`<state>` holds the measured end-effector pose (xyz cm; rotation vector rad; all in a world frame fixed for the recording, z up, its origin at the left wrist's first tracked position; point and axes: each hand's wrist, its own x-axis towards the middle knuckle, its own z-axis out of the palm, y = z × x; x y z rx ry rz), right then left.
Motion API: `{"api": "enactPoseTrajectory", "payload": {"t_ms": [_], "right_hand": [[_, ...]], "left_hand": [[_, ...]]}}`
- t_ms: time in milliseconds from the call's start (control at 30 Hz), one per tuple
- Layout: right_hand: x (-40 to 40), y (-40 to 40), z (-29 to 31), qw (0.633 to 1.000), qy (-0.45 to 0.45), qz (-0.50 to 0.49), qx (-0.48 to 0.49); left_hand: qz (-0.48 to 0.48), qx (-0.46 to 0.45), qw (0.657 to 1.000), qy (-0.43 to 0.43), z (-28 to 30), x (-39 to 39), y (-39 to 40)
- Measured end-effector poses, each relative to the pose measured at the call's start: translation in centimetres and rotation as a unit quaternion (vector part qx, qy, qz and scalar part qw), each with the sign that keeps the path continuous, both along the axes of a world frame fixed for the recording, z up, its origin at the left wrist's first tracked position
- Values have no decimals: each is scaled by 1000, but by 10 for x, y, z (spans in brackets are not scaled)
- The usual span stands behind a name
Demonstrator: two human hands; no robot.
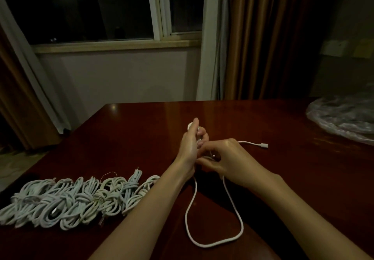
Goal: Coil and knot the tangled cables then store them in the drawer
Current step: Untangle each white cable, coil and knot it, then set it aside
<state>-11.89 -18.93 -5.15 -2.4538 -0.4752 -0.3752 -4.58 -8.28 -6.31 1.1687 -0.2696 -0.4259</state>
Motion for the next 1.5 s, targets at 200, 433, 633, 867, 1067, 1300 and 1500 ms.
{"api": "enactPoseTrajectory", "payload": {"t_ms": [200, 433, 633, 867, 1067, 1300, 1500], "right_hand": [[0, -13, 8, 996, 70, -53, 6], [2, -35, 9, 991, 54, -88, -89], [-2, -14, 13, 1000, 22, -8, -5], [-2, -8, 9, 989, -34, -67, 130], [1, -19, 10, 975, -43, -106, 193], [3, -23, 18, 948, -48, -69, 306], [6, -28, 15, 927, 9, -76, 366]], "left_hand": [[49, -127, 989, 57, 10, 15, 15], [142, -121, 982, 32, 8, 21, 19], [61, -36, 997, 29, 3, 25, 15], [-126, 134, 980, -78, 0, -1, 1], [-224, 106, 967, -57, 8, -11, 4], [-328, 94, 940, -29, 11, -14, 5], [-329, 42, 943, -8, 11, -10, 5]]}}
